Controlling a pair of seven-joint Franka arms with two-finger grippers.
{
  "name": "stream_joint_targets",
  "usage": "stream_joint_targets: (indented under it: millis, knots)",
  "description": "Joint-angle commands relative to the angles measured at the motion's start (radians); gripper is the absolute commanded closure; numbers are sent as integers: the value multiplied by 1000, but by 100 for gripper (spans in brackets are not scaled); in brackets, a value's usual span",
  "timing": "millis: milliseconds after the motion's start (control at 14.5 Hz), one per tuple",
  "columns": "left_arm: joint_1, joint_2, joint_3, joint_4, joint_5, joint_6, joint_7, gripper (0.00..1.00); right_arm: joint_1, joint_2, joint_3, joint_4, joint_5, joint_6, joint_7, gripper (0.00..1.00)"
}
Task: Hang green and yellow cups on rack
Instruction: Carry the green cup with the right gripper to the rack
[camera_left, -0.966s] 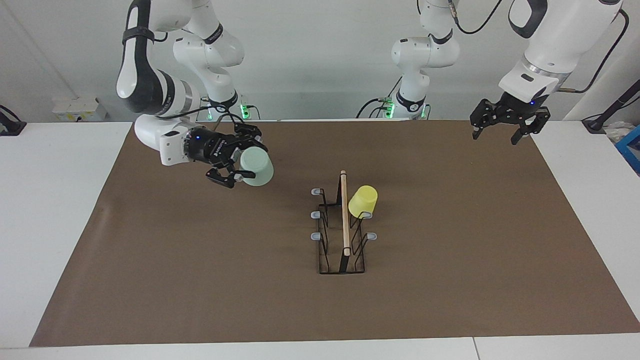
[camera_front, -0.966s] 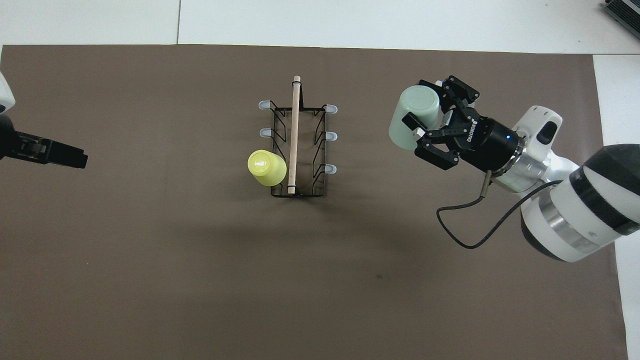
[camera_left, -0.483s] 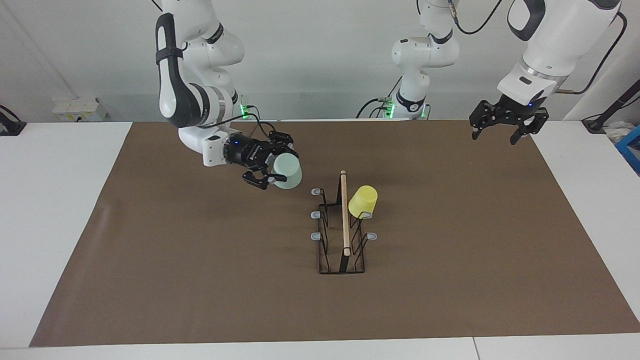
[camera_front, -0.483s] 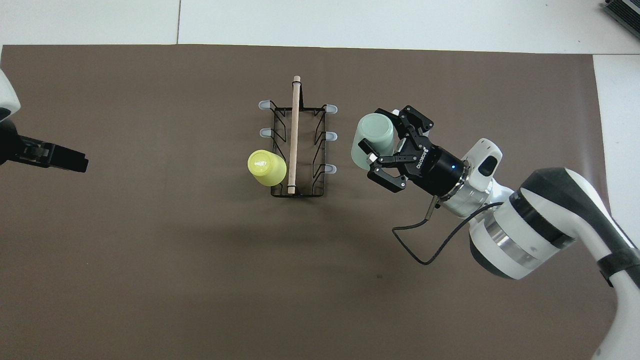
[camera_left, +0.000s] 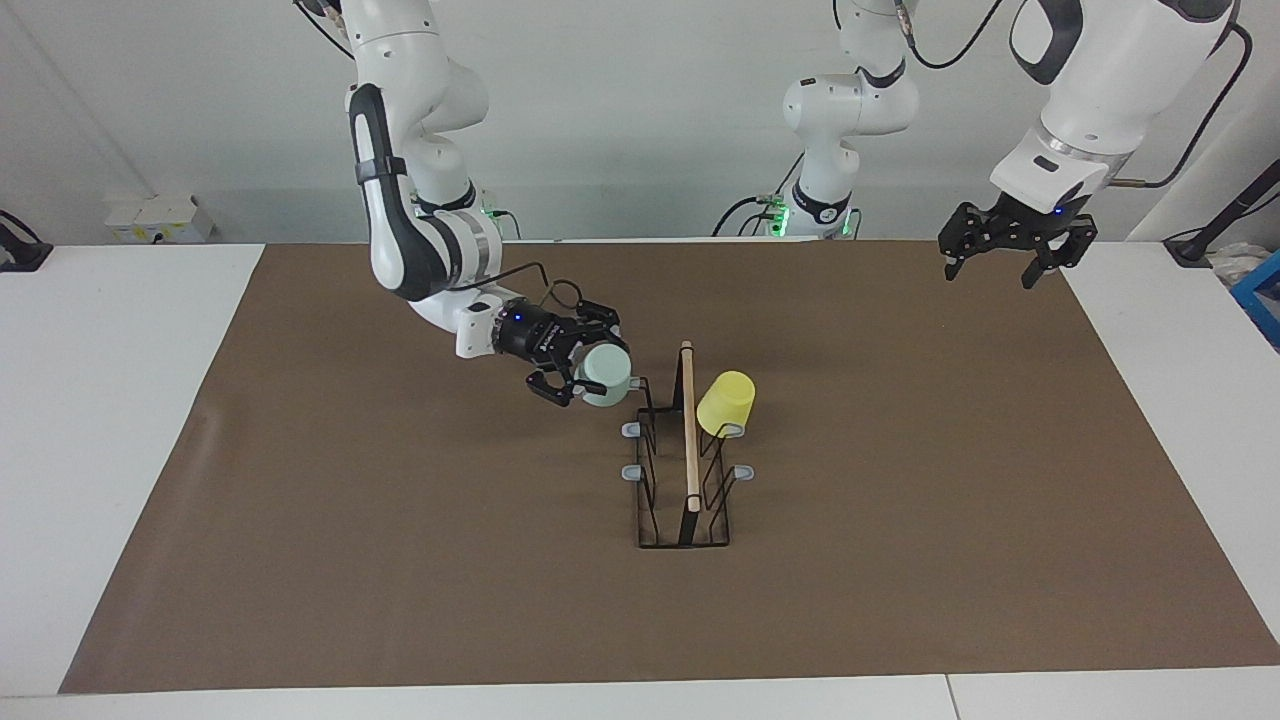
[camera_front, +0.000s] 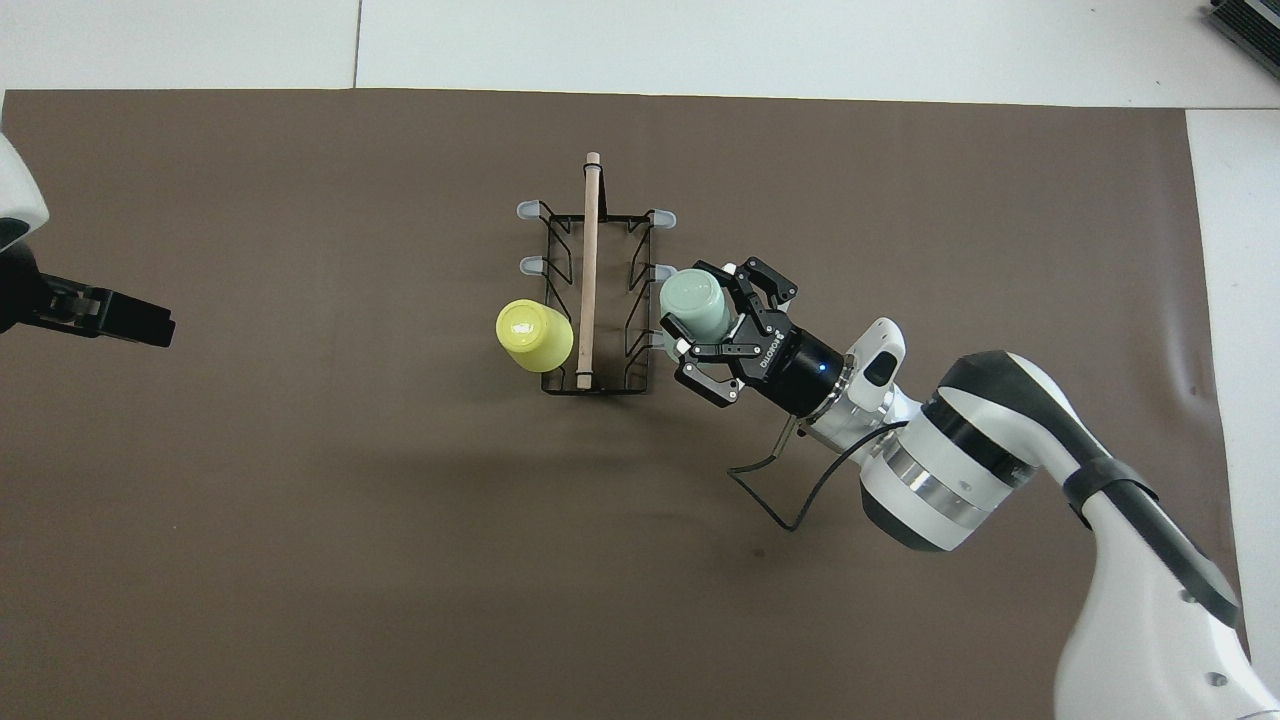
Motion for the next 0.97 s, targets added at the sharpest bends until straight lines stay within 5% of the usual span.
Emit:
stream_joint_targets:
  millis: [0, 897]
  knots:
    - [8, -39, -7, -41, 19, 11, -5, 0, 8, 17, -1, 6, 13, 11, -23, 100]
    - [11, -39, -4, -39, 19, 5, -12, 0, -22, -43, 2, 69, -7, 99, 35, 100]
